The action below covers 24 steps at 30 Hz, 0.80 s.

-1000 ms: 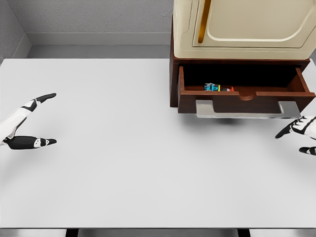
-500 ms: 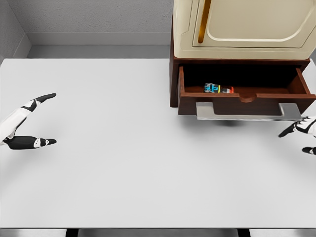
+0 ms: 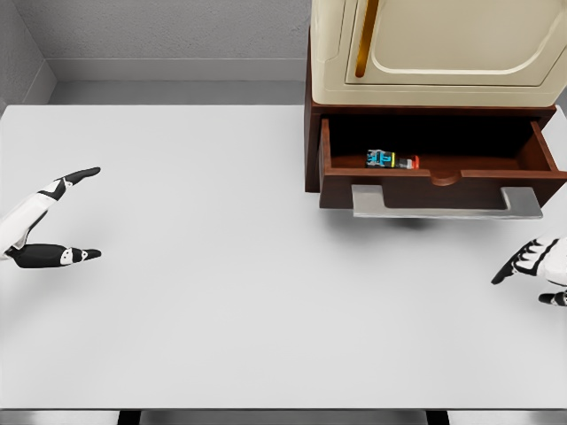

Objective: Put the switch into the drawer with left arm, and close the drawer with right arm

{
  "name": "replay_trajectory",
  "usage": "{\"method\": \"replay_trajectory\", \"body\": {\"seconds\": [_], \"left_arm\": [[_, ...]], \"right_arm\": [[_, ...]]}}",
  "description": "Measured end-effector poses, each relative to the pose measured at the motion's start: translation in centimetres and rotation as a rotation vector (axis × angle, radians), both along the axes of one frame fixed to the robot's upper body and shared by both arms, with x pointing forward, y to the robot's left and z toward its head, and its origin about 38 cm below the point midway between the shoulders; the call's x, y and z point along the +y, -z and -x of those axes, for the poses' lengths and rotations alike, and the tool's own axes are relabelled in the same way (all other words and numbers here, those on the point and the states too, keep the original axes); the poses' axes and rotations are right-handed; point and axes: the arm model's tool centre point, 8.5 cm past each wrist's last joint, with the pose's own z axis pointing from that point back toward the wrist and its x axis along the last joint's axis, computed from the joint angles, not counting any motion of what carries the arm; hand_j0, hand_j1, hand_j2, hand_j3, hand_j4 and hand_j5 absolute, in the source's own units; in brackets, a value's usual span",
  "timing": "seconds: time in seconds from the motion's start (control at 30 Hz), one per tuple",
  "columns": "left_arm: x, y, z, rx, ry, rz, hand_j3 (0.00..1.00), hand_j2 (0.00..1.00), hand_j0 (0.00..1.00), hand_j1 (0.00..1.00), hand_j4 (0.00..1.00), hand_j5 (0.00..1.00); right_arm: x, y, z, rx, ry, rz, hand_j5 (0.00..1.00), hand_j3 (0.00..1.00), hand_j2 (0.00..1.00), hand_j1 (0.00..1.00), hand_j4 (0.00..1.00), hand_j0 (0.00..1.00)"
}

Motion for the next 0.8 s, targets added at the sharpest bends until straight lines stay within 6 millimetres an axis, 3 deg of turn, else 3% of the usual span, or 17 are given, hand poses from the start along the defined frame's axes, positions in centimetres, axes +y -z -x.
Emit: {"method": "replay_trajectory", "body": {"seconds": [0.8], "left_arm": [[0.2,-0.1,0.1,-0.004,-0.006,0.001,1.00,1.00,1.00,1.00,1.00,1.00]], "right_arm": [[1.2,-2.5,-1.5,-0.115,-0.042,-0.001,0.74,0.74,0.74,0.74,0.74,0.74]]}}
